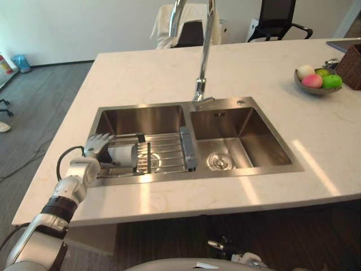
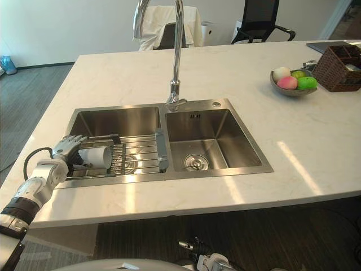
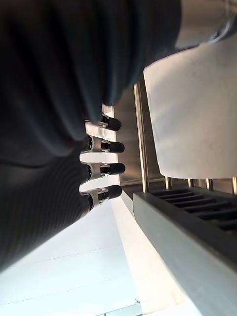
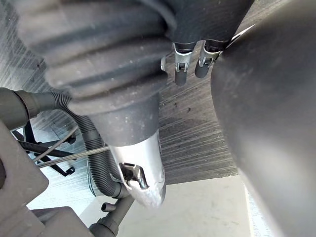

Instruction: Walk over to the sink, pick up the cup, carry it to the dishwasher, place the cup inside the dishwasher, then close the dishwasher door

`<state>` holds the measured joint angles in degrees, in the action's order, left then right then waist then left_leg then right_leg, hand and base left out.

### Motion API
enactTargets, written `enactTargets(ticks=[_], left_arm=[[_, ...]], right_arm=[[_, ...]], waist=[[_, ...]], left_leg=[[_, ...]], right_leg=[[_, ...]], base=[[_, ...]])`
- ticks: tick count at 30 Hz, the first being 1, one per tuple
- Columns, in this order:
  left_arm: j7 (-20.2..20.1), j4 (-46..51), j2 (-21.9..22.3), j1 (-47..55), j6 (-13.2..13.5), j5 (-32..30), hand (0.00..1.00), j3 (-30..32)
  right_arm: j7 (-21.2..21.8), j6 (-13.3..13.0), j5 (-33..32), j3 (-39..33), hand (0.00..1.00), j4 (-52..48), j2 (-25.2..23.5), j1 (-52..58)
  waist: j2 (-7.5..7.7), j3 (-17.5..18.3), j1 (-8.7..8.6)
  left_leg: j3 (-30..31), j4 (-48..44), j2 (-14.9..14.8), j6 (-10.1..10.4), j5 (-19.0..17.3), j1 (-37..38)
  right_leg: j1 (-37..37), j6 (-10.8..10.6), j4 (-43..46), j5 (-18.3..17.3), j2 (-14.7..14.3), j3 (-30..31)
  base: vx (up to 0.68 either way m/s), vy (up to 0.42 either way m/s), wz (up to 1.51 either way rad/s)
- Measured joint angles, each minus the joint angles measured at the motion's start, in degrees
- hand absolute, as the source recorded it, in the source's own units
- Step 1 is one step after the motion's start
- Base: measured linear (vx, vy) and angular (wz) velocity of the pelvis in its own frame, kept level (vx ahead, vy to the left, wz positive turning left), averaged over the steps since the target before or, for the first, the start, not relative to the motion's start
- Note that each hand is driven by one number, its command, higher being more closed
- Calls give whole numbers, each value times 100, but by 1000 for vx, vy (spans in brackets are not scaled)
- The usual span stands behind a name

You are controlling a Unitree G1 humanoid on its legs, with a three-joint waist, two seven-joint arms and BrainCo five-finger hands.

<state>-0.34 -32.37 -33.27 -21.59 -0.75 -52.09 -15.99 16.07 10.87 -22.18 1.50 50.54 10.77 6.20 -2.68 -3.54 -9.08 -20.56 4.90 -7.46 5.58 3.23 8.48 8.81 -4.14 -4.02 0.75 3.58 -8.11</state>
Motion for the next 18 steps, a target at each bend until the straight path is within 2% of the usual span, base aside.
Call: enactTargets(ticks=[8, 18], left_arm=[[128, -123, 14, 44, 212, -173, 0, -19], [150, -312, 67, 174, 266, -213, 0, -108]], right_arm=[[11, -73, 12, -1, 0, 10, -11, -27], [128, -115, 231, -17, 0, 172, -7, -139]], waist=[[-14, 1, -50], [-24, 5, -63]], left_leg=[[-172, 1, 10, -16, -45, 2], [-307, -1, 24, 0, -108, 3]], right_leg=[[-98, -16, -35, 50, 4, 185], [-151, -23, -60, 71, -3, 286]], base=[[-23, 1, -12], [14, -3, -6]])
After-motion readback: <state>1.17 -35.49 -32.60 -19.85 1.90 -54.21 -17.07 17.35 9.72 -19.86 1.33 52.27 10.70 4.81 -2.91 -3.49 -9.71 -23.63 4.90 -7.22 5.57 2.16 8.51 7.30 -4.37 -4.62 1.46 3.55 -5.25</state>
